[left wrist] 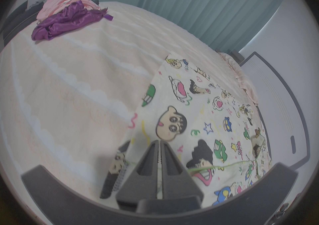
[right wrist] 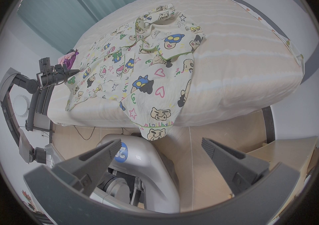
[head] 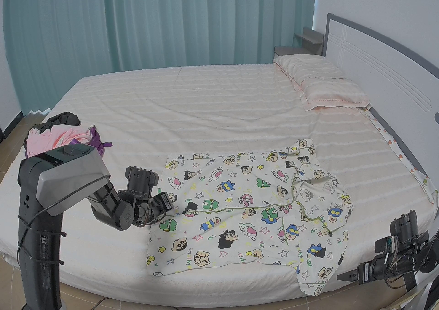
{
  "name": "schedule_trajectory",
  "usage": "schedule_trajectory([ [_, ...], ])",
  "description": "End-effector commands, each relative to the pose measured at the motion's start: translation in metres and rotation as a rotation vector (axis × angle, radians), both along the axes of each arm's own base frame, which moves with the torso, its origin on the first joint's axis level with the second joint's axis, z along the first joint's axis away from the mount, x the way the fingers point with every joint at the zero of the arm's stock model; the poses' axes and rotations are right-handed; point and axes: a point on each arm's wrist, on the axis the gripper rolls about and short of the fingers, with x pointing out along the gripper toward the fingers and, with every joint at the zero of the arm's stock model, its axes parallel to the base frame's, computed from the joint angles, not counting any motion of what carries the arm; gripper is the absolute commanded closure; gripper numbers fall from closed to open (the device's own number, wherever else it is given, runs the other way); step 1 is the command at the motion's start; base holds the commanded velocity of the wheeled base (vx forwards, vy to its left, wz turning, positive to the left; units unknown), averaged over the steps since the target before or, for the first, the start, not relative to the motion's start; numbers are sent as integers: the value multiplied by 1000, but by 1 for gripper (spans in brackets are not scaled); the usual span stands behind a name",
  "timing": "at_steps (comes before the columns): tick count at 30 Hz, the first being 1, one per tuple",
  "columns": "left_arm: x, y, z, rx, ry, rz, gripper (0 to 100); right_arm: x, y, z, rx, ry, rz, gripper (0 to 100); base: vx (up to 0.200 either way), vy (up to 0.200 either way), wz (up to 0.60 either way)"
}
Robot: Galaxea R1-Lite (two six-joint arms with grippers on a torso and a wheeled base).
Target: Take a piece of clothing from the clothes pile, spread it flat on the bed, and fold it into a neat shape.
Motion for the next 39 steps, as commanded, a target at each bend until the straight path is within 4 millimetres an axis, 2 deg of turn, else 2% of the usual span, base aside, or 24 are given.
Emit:
schedule_trajectory([
  [1, 17, 6, 4, 14, -52, 50, 100, -4, -1, -2, -2, 20, 0, 0, 0, 0, 0],
  [5, 22, 9, 9, 11, -72, 67, 100, -4, 0, -2, -2, 19, 2, 0, 0, 0, 0],
  [10, 3, 11, 14, 8, -3, 50, 100, -4, 0, -2, 0, 21, 1, 0, 0, 0, 0],
  [11, 0, 11, 14, 6, 4, 43, 0, -4, 0, -2, 0, 22, 1, 0, 0, 0, 0],
  [15, -21, 13, 20, -63, 54, 10, 0, -5, 0, -2, 9, 28, 9, 0, 0, 0, 0],
  [20, -38, 12, 33, -148, 78, -9, 0, -5, 1, -2, 12, 31, 13, 0, 0, 0, 0],
  [22, -53, 6, 45, -179, 68, -26, 0, -5, 1, -2, 23, 33, 20, 0, 0, 0, 0],
  [24, -65, -2, 49, -202, 65, -67, 0, -6, 1, -2, 29, 34, 24, 0, 0, 0, 0],
  [28, -83, -17, 42, -189, 91, -128, 0, -6, 4, -2, 32, 33, 34, 0, 0, 0, 0],
  [33, -95, -27, 34, -156, 159, -153, 0, -8, 11, 0, 56, 37, 30, 0, 0, 0, 0],
  [39, -93, -22, 38, -173, 161, -82, 0, -8, 13, 0, 59, 39, 37, 0, 0, 0, 0],
])
